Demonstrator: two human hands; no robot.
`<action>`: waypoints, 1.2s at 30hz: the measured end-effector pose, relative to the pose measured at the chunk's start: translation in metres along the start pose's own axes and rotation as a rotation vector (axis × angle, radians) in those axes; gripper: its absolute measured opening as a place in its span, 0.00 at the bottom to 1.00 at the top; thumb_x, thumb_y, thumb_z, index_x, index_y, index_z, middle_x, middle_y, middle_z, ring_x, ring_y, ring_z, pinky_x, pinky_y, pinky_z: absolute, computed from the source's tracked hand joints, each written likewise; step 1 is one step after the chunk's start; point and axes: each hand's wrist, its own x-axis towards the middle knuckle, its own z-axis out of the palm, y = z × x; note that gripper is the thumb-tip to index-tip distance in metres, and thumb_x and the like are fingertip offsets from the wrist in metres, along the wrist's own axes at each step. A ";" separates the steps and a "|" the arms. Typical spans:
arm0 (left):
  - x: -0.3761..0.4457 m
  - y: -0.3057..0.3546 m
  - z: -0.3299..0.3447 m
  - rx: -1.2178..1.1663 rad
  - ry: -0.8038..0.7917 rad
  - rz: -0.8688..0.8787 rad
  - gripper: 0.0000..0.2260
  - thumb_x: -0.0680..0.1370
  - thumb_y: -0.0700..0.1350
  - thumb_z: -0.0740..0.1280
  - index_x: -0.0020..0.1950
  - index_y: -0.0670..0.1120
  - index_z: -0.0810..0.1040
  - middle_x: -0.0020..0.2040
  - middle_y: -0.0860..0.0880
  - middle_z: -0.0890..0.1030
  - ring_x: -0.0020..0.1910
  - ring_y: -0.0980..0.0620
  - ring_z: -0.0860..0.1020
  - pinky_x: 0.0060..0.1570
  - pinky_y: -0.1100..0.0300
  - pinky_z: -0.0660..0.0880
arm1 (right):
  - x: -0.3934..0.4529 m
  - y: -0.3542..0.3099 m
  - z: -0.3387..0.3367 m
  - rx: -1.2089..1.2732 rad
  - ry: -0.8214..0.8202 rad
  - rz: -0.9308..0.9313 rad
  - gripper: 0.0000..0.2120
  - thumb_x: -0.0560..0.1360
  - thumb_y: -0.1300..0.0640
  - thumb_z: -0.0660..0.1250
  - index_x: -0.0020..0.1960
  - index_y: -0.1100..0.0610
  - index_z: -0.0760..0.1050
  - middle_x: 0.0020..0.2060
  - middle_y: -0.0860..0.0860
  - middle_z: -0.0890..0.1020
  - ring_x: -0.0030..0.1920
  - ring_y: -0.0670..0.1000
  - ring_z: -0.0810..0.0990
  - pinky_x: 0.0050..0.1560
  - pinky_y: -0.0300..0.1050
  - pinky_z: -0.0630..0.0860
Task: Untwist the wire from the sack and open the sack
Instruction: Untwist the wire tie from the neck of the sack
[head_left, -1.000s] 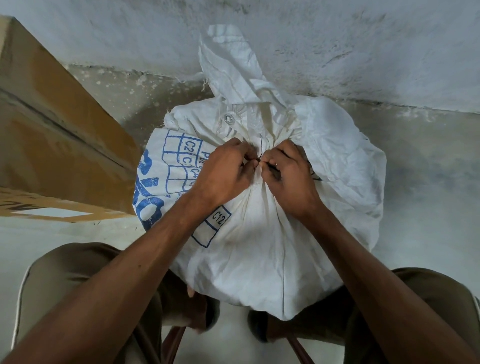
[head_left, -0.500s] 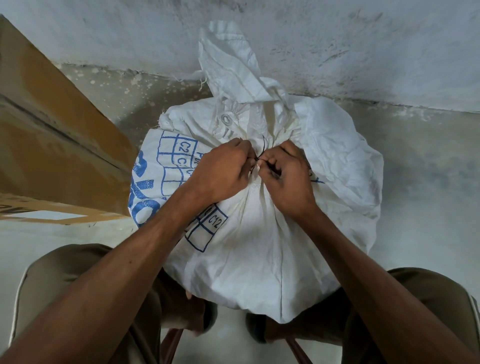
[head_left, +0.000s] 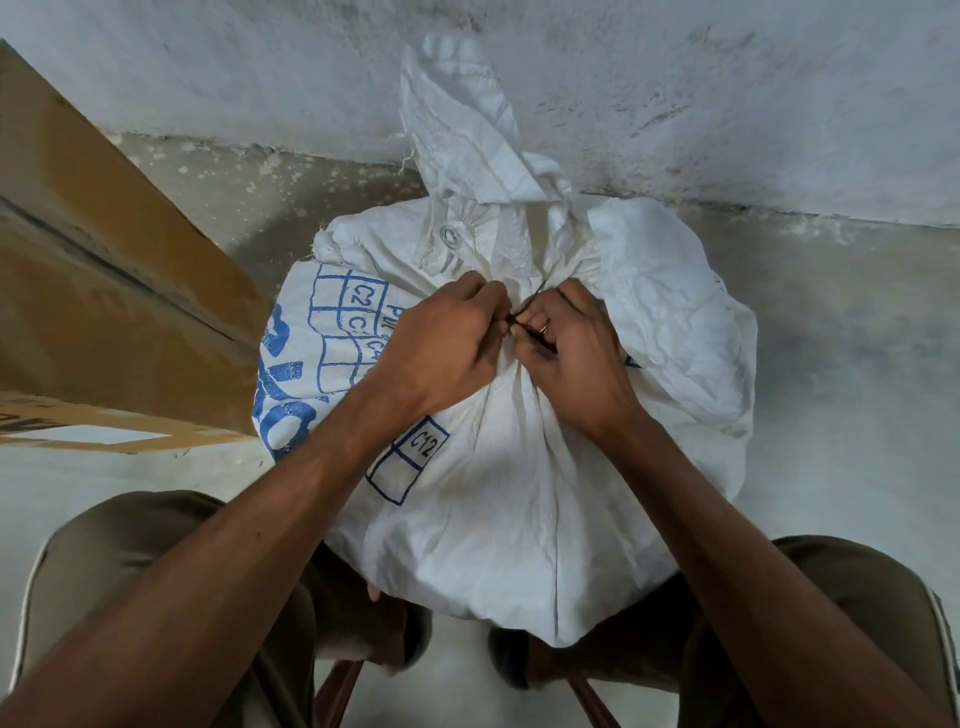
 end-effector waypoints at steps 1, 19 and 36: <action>0.000 0.001 0.000 0.012 0.005 0.009 0.06 0.79 0.45 0.63 0.53 0.45 0.76 0.47 0.49 0.76 0.41 0.50 0.76 0.36 0.50 0.77 | 0.000 -0.001 0.000 0.004 -0.003 0.004 0.02 0.77 0.63 0.70 0.48 0.62 0.78 0.48 0.49 0.73 0.45 0.29 0.71 0.48 0.20 0.64; 0.004 0.006 0.000 -0.109 0.089 -0.176 0.08 0.78 0.49 0.64 0.51 0.47 0.78 0.44 0.51 0.81 0.39 0.51 0.79 0.43 0.52 0.77 | 0.005 0.001 -0.002 0.405 0.033 0.248 0.05 0.78 0.56 0.69 0.49 0.58 0.79 0.46 0.56 0.81 0.48 0.56 0.81 0.54 0.57 0.80; 0.009 0.015 -0.008 -0.403 0.186 -0.466 0.05 0.78 0.46 0.68 0.45 0.46 0.80 0.35 0.54 0.82 0.34 0.60 0.79 0.38 0.64 0.72 | 0.005 -0.001 -0.002 0.446 0.041 0.235 0.03 0.78 0.62 0.70 0.47 0.61 0.77 0.44 0.58 0.80 0.47 0.57 0.80 0.53 0.50 0.79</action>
